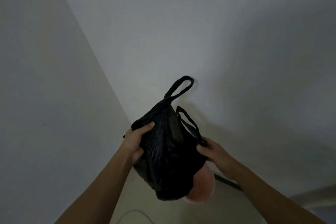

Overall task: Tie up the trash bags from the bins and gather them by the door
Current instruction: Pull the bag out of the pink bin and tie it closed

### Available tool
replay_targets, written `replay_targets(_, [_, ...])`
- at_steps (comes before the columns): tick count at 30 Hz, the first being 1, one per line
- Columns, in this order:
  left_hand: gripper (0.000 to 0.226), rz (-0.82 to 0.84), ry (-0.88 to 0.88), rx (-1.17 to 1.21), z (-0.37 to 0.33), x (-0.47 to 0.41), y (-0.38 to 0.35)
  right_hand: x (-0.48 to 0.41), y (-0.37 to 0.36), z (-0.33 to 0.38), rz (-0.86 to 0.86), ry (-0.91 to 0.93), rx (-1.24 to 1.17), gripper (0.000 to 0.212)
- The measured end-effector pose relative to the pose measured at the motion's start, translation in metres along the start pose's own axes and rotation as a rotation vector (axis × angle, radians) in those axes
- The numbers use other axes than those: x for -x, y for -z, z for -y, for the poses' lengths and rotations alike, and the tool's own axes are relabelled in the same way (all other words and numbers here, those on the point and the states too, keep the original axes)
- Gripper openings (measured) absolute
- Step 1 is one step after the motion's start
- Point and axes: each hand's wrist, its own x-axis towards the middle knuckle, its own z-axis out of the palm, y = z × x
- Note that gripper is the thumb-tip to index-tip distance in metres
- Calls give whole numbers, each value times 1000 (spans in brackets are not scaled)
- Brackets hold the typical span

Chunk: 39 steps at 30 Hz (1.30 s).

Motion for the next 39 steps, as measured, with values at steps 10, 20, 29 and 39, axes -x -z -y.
replay_targets(10, [26, -74, -341, -461, -86, 35, 52, -39, -66, 100, -372, 180, -38, 28])
replay_targets(20, [26, 109, -245, -144, -109, 52, 74, -38, -112, 180, -110, 137, -627, 22])
replay_targets(29, [22, 12, -461, -405, -114, 63, 44, -51, -138, 176, -195, -115, 286, 10])
replay_targets(39, [24, -54, -619, -1340, -111, 60, 47, -46, -141, 176, 162, -22, 476, 15])
